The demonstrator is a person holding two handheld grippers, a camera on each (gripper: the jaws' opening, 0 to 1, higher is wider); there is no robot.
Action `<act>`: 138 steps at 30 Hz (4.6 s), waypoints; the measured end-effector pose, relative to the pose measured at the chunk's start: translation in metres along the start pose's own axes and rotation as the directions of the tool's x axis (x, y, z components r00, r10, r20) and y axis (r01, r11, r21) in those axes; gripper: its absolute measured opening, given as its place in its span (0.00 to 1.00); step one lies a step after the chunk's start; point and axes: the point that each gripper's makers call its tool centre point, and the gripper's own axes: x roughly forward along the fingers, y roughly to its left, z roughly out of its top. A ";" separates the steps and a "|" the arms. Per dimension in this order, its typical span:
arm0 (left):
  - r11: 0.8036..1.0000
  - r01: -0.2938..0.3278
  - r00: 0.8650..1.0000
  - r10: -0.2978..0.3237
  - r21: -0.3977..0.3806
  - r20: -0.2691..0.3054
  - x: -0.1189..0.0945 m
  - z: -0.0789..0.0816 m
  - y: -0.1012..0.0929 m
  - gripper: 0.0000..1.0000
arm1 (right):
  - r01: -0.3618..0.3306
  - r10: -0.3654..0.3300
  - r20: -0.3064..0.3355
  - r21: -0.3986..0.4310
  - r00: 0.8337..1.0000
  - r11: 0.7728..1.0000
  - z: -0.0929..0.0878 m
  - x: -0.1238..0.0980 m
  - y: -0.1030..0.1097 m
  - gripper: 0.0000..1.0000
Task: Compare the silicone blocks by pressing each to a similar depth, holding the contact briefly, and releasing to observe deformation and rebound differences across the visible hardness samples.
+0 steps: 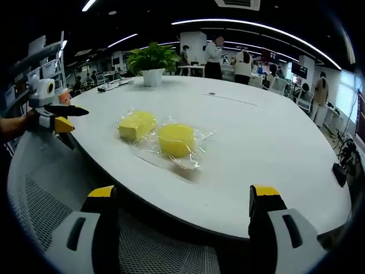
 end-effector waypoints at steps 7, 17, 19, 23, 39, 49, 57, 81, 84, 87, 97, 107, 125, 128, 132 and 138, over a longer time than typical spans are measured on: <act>1.000 0.007 1.000 -0.007 -0.013 -0.007 0.000 -0.001 -0.002 0.81 | 0.012 -0.012 0.013 0.002 1.000 1.000 0.002 -0.001 -0.002 0.88; 1.000 0.001 1.000 -0.001 -0.016 0.003 0.000 0.002 0.001 0.79 | 0.010 -0.010 0.027 0.003 1.000 1.000 0.005 -0.001 -0.002 0.87; 1.000 -0.001 1.000 0.001 -0.018 0.004 -0.001 0.002 0.001 0.79 | 0.013 -0.013 0.030 0.006 0.999 1.000 0.005 -0.001 -0.002 0.87; 1.000 -0.007 1.000 0.007 -0.017 -0.004 0.000 0.000 0.002 0.80 | 0.020 -0.020 0.025 0.013 0.999 1.000 0.004 -0.001 -0.003 0.87; 0.999 0.030 1.000 -0.030 0.016 0.003 0.000 0.003 -0.006 0.79 | -0.015 0.016 -0.006 0.006 1.000 1.000 0.000 0.001 0.001 0.88; 0.999 0.042 0.999 -0.042 0.029 -0.007 -0.001 0.000 -0.008 0.81 | 0.023 -0.023 0.016 0.018 1.000 1.000 0.003 0.001 -0.005 0.89; 0.996 0.045 0.999 -0.043 0.076 -0.026 -0.001 -0.003 -0.010 0.84 | 0.038 -0.039 0.035 0.024 0.999 0.999 0.006 -0.001 -0.007 0.89; 0.996 0.074 0.997 -0.074 0.044 0.008 -0.002 0.003 -0.015 1.00 | 0.004 -0.006 0.053 0.025 0.999 1.000 0.009 -0.001 0.001 0.91; 0.997 0.071 0.997 -0.072 0.039 0.006 -0.002 0.003 -0.014 1.00 | 0.001 -0.003 0.057 0.025 0.998 1.000 0.010 0.000 0.001 0.92; 0.997 0.074 0.997 -0.074 0.027 0.001 -0.002 0.002 -0.014 0.99 | -0.012 0.010 0.063 0.036 0.998 0.999 0.010 -0.001 0.004 0.91; 0.995 0.099 0.993 -0.098 0.011 -0.062 0.002 -0.004 -0.012 0.95 | -0.005 0.002 0.075 0.045 0.997 0.999 0.013 -0.001 0.000 0.89; 0.996 0.091 0.987 -0.090 -0.003 -0.130 0.008 -0.011 0.001 0.85 | -0.002 -0.001 0.062 0.042 0.998 0.999 0.011 -0.001 -0.002 0.88; 0.980 0.073 0.992 -0.090 -0.187 -0.085 0.055 0.001 0.036 0.87 | 0.000 -0.002 0.050 0.040 0.999 0.999 0.010 -0.001 -0.002 0.88; 0.980 0.080 0.991 -0.099 -0.184 -0.095 0.061 -0.001 0.035 0.86 | 0.001 -0.003 0.048 0.040 0.999 0.999 0.009 -0.001 -0.002 0.88; 0.986 0.066 0.994 -0.078 -0.151 -0.078 0.070 0.002 0.041 0.72 | -0.004 0.002 0.035 0.038 0.999 0.999 0.007 0.000 -0.001 0.87; 0.974 0.058 0.994 -0.076 -0.221 -0.075 0.083 0.003 0.049 0.68 | -0.003 0.002 0.034 0.040 0.999 0.999 0.007 0.000 -0.001 0.87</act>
